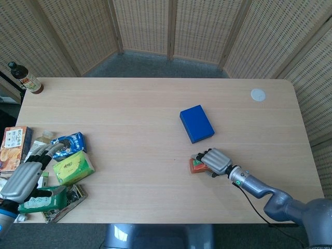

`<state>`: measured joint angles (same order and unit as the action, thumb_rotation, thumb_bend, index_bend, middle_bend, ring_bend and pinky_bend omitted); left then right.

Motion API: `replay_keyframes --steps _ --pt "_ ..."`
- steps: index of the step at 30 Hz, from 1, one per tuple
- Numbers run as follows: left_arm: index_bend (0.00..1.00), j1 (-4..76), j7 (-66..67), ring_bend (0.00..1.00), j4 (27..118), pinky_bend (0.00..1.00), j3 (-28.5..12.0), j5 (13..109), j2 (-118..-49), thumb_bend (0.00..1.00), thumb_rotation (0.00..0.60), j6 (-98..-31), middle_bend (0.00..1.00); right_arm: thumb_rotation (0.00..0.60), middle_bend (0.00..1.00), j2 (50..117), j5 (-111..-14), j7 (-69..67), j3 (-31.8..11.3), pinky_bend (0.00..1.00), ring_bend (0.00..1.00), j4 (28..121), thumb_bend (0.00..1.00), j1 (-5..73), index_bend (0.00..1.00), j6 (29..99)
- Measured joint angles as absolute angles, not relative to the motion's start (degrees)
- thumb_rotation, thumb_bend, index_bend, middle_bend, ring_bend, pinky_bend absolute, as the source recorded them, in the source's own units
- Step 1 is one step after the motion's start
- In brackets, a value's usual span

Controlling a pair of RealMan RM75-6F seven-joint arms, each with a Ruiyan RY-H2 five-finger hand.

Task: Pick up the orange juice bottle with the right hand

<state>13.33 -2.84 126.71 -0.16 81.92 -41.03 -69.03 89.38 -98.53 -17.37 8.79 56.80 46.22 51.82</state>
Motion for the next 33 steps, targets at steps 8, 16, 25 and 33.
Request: replay_keyframes --steps 8,16,25,33 --pt "0.0 13.14 -2.06 0.0 127.38 0.0 -0.09 82.03 -40.96 0.24 0.6 -69.34 0.0 0.6 0.48 87.58 -97.32 -18.7 6.97 0.76 0.65 56.34 0.49 47.07 0.48 52.26" --pt "0.0 12.64 -0.56 0.0 128.15 0.0 0.42 82.42 -41.53 0.24 0.6 -69.71 0.0 0.6 0.49 84.03 -93.57 -20.04 3.54 0.76 0.66 55.23 0.49 47.33 0.49 52.27" --pt "0.0 12.09 -0.12 0.0 128.18 0.0 0.77 82.68 -42.45 0.24 0.6 -70.29 0.0 0.6 0.49 79.36 -89.01 -20.08 -0.94 0.76 0.66 56.17 0.49 47.11 0.49 53.27" --pt "0.0 12.28 0.2 0.0 128.19 0.0 0.78 82.55 -43.08 0.24 0.6 -69.91 0.0 0.6 0.5 76.2 -87.19 -19.16 -4.17 0.76 0.66 60.31 0.48 46.66 0.49 55.9"
